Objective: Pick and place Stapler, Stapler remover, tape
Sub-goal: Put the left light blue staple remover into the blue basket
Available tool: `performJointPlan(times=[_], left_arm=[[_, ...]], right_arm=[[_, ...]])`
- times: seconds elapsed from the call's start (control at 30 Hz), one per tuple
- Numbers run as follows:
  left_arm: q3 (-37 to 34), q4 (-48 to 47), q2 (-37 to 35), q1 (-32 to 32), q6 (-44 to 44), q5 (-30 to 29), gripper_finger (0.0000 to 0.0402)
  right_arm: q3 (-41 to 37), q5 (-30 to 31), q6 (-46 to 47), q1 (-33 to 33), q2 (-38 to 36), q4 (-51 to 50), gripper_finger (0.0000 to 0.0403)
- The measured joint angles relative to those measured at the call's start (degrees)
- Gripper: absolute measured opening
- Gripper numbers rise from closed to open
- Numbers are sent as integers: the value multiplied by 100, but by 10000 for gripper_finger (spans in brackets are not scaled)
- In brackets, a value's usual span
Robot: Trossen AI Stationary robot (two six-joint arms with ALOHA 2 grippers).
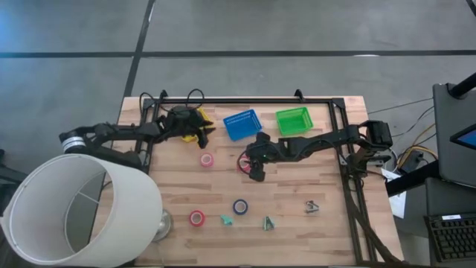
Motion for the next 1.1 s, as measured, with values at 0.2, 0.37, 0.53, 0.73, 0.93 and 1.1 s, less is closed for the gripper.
performJointPlan(times=[0.2, 0.37, 0.53, 0.73, 0.93, 1.1], left_arm=[[-16, -22, 0, -642, 42, 354, 128], [-16, -22, 0, -1347, 192, 357, 128], [-16, -20, 0, -2062, 203, 357, 126], [-16, -18, 0, -2853, 59, 359, 126], [-16, -20, 0, -3490, 36, 402, 126], [-16, -18, 2, -3975, -105, 636, 126]], right_arm=[[-64, 1, 102, 1, 0, 1, 166], [-86, 2, 142, 0, 0, 3, 166], [-86, 2, 147, 0, 0, 5, 166], [-86, 2, 146, 0, 0, 14, 166], [-86, 2, 146, 0, 0, 16, 166], [-86, 2, 149, 0, 0, 20, 166]])
